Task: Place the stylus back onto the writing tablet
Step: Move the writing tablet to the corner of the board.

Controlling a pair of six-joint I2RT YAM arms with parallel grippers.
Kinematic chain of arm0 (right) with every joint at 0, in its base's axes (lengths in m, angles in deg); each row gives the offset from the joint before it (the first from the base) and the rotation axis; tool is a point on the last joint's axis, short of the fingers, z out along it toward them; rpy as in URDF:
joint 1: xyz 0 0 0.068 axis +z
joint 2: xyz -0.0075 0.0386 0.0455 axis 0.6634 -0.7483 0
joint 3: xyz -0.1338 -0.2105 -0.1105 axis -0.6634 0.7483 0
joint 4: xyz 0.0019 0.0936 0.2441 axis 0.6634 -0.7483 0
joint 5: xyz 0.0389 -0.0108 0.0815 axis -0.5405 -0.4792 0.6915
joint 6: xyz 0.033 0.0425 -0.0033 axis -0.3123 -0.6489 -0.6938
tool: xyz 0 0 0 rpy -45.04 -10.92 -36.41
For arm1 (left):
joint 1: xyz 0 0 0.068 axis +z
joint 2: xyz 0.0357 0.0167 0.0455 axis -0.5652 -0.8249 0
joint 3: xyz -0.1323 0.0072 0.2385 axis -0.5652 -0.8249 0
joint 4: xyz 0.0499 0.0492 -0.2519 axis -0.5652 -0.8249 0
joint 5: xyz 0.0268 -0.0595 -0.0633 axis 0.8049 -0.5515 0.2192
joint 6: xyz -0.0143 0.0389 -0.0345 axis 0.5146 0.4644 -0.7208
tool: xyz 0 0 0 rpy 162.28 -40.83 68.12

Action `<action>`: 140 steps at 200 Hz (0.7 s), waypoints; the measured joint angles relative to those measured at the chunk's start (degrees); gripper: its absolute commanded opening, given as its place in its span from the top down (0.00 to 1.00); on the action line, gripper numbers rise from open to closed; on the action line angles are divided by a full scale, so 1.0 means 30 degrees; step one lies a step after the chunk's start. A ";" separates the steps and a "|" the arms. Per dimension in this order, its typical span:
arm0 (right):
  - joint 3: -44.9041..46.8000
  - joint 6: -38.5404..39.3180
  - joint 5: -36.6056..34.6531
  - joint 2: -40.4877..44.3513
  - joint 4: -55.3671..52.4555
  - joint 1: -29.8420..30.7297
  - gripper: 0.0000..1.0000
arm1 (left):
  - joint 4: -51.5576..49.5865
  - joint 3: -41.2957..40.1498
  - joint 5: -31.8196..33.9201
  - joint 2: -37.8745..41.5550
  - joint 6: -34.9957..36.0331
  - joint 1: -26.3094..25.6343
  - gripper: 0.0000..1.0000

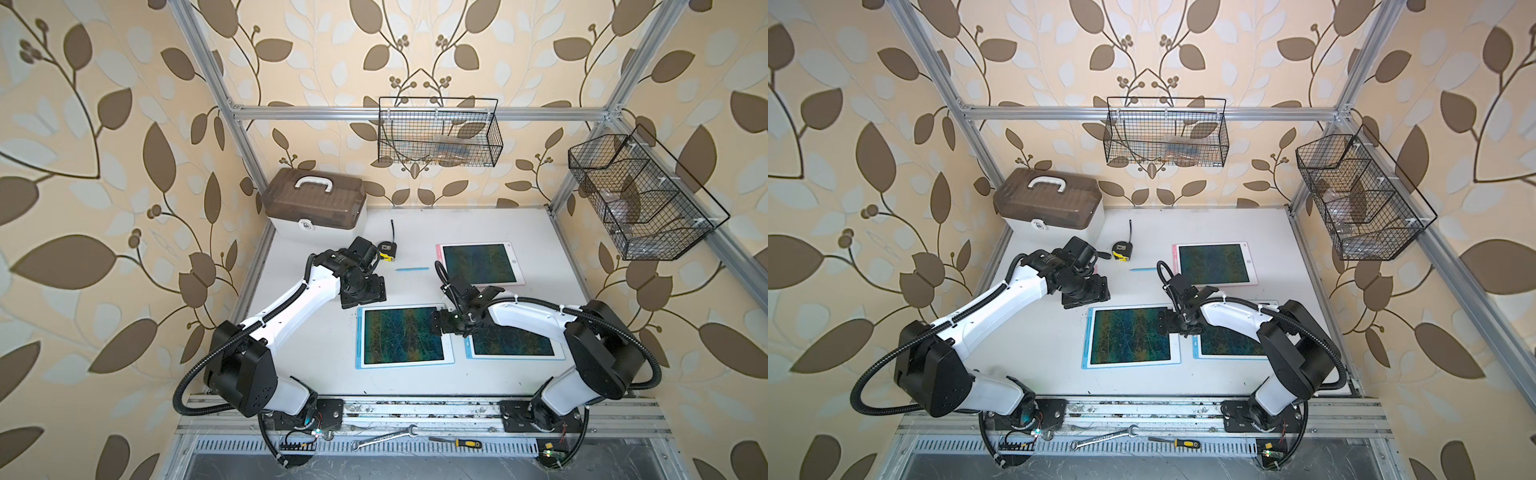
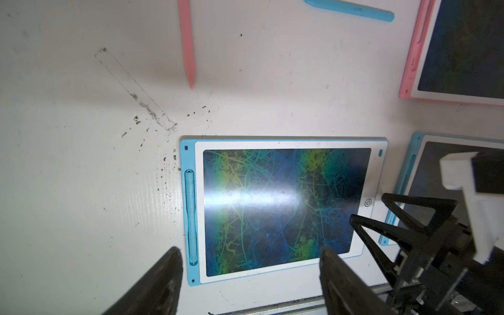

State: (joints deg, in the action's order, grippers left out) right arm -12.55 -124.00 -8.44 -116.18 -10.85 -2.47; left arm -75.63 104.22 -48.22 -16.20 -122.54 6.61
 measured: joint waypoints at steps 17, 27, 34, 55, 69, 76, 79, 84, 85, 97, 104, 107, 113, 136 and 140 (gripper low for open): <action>-0.0138 -0.0146 -0.0015 -0.0204 0.0321 0.0372 0.11 | -0.0044 0.0000 0.0000 0.0430 -0.0087 -0.0007 0.20; -0.0357 -0.0240 -0.0022 -0.0437 0.0437 0.0692 0.11 | -0.0087 -0.0007 0.0000 0.0583 -0.0146 -0.0007 0.19; -0.0525 -0.0291 -0.0007 -0.0612 0.0503 0.0911 0.11 | -0.0102 -0.0015 0.0000 0.0670 -0.0204 -0.0007 0.19; -0.1246 -0.0444 0.0080 -0.1311 0.0685 0.1705 0.11 | -0.0102 -0.0204 0.0015 0.0998 -0.0408 -0.0007 0.18; -0.1807 -0.0554 0.0219 -0.1829 0.0772 0.2259 0.11 | -0.0175 -0.0554 0.0080 0.1348 -0.0488 -0.0007 0.18; -0.2069 -0.0583 0.0335 -0.2069 0.0823 0.2499 0.11 | -0.0233 -0.0729 0.0102 0.1508 -0.0510 0.0000 0.18; -0.2171 -0.0605 0.0379 -0.2157 0.0831 0.2579 0.11 | -0.0255 -0.0801 0.0109 0.1574 -0.0517 0.0000 0.18; -0.2375 -0.0641 0.0503 -0.2339 0.0838 0.2725 0.11 | -0.0255 -0.0933 0.0117 0.1683 -0.0539 0.0000 0.18; -0.2404 -0.0641 0.0510 -0.2368 0.0838 0.2747 0.11 | -0.0262 -0.0969 0.0117 0.1712 -0.0532 0.0000 0.18; -0.2900 -0.0729 0.0794 -0.2805 0.0874 0.3082 0.11 | -0.0386 -0.1217 0.0138 0.1953 -0.0568 0.0000 0.18; -0.3162 -0.0809 0.0976 -0.3045 0.0962 0.3235 0.11 | -0.0488 -0.1355 0.0146 0.2113 -0.0612 0.0000 0.17; -0.3279 -0.0874 0.1100 -0.3162 0.1035 0.3308 0.11 | -0.0525 -0.1406 0.0160 0.2193 -0.0619 0.0000 0.17; -0.3417 -0.0947 0.1268 -0.3300 0.1166 0.3395 0.11 | -0.0576 -0.1523 0.0182 0.2353 -0.0648 0.0000 0.17; -0.3526 -0.1435 0.1865 -0.3432 0.1501 0.3504 0.11 | -0.0845 -0.1821 0.0452 0.2907 -0.0729 0.0000 0.17; -0.3526 -0.1494 0.1902 -0.3424 0.1494 0.3475 0.11 | -0.0903 -0.1843 0.0481 0.2958 -0.0729 -0.0007 0.17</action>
State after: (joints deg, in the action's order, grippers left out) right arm -23.13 -128.48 -2.73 -126.45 -6.37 7.96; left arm -78.34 98.69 -46.78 -7.33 -124.73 6.58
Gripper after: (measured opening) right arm 0.891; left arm 0.831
